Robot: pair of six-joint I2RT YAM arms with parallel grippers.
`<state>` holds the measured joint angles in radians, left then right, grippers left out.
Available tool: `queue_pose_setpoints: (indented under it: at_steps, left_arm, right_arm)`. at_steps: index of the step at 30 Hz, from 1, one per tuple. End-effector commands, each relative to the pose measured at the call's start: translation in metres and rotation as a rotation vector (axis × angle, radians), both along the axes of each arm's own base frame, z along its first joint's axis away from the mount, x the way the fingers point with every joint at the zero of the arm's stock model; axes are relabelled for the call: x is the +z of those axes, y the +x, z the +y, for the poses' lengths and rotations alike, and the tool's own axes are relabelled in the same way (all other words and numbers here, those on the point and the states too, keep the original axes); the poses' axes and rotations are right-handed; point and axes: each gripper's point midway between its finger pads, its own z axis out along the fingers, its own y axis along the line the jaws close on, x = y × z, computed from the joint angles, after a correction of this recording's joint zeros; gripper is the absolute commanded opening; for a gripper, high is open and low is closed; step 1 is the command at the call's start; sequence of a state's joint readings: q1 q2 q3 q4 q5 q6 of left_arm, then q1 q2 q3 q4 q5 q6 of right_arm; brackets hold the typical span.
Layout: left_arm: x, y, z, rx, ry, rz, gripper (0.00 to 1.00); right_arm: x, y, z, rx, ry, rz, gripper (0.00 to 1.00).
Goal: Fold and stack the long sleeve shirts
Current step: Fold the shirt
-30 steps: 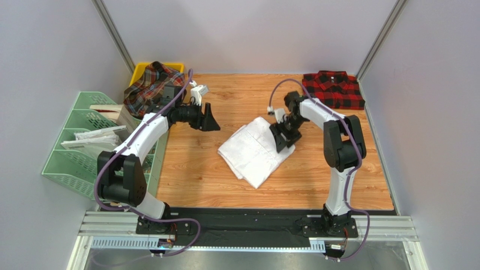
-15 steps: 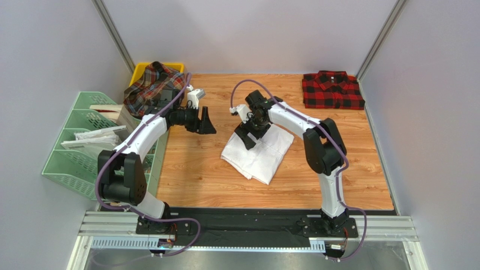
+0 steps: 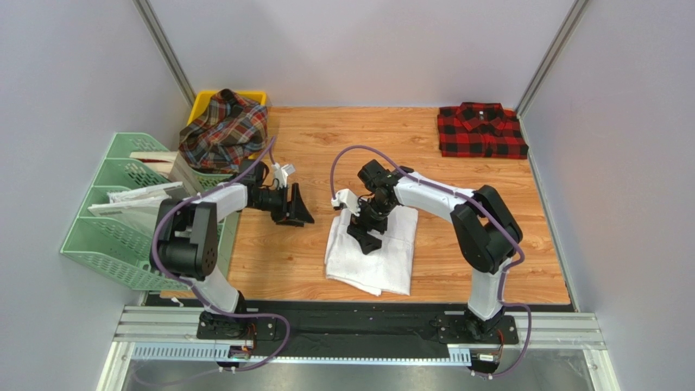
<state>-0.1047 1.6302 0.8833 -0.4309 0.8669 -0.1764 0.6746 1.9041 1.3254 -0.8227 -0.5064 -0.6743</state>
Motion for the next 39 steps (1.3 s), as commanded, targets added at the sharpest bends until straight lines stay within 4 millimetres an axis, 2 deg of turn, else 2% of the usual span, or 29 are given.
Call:
queue_pose_setpoints:
  at_steps: [1,2,5,13,22,27,29,32,33,34,35,36,37,38,39]
  left_arm:
    - [-0.006,0.014,-0.024,-0.003,-0.102,0.013,0.66]
    - [-0.007,0.017,-0.029,-0.005,-0.116,0.006,0.67]
    - [-0.02,0.006,-0.041,-0.045,-0.115,0.049,0.69]
    - [-0.049,-0.026,-0.066,-0.087,-0.129,0.169,0.72]
    - [-0.06,-0.03,-0.084,-0.114,-0.137,0.171,0.69]
    - [-0.058,-0.026,-0.093,-0.121,-0.142,0.142,0.65]
    - [-0.056,-0.02,-0.094,-0.115,-0.135,0.126,0.59]
    - [-0.042,-0.01,-0.096,-0.13,-0.126,0.08,0.38]
    - [-0.033,0.001,-0.098,-0.155,-0.121,0.009,0.16]
    - [-0.036,-0.006,-0.09,-0.148,-0.052,0.053,0.07]
    - [-0.026,-0.002,-0.087,-0.158,-0.027,0.015,0.0]
    - [-0.015,0.012,-0.086,-0.197,0.004,-0.074,0.0]
    - [-0.015,0.004,-0.076,-0.206,0.068,-0.032,0.0]
    - [0.003,0.018,-0.076,-0.221,0.085,-0.096,0.0]
    - [0.005,0.011,-0.065,-0.266,0.146,-0.087,0.0]
  right_arm:
    - [0.046,0.002,0.011,0.0,0.127,-0.074,0.89]
    - [0.049,0.005,0.008,-0.029,0.116,-0.088,0.89]
    - [0.056,0.009,-0.003,-0.11,0.088,-0.102,0.89]
    - [0.029,0.005,-0.015,-0.193,-0.001,-0.049,0.86]
    - [-0.011,0.007,-0.022,-0.223,-0.089,-0.014,0.84]
    - [-0.02,0.009,-0.021,-0.238,-0.104,-0.003,0.84]
    - [-0.019,0.01,-0.019,-0.246,-0.099,-0.001,0.84]
    - [-0.01,0.015,-0.016,-0.271,-0.081,-0.007,0.84]
    - [-0.006,0.016,-0.017,-0.286,-0.075,-0.007,0.85]
    - [-0.001,0.016,-0.017,-0.308,-0.069,0.003,0.85]
    - [0.01,0.022,-0.02,-0.345,-0.04,0.006,0.86]
    - [0.016,0.025,-0.022,-0.373,-0.025,0.011,0.87]
    - [0.022,0.025,-0.026,-0.412,-0.015,0.034,0.87]
    - [0.037,0.032,-0.033,-0.452,0.025,0.037,0.88]
    - [0.041,0.032,-0.038,-0.479,0.034,0.048,0.88]
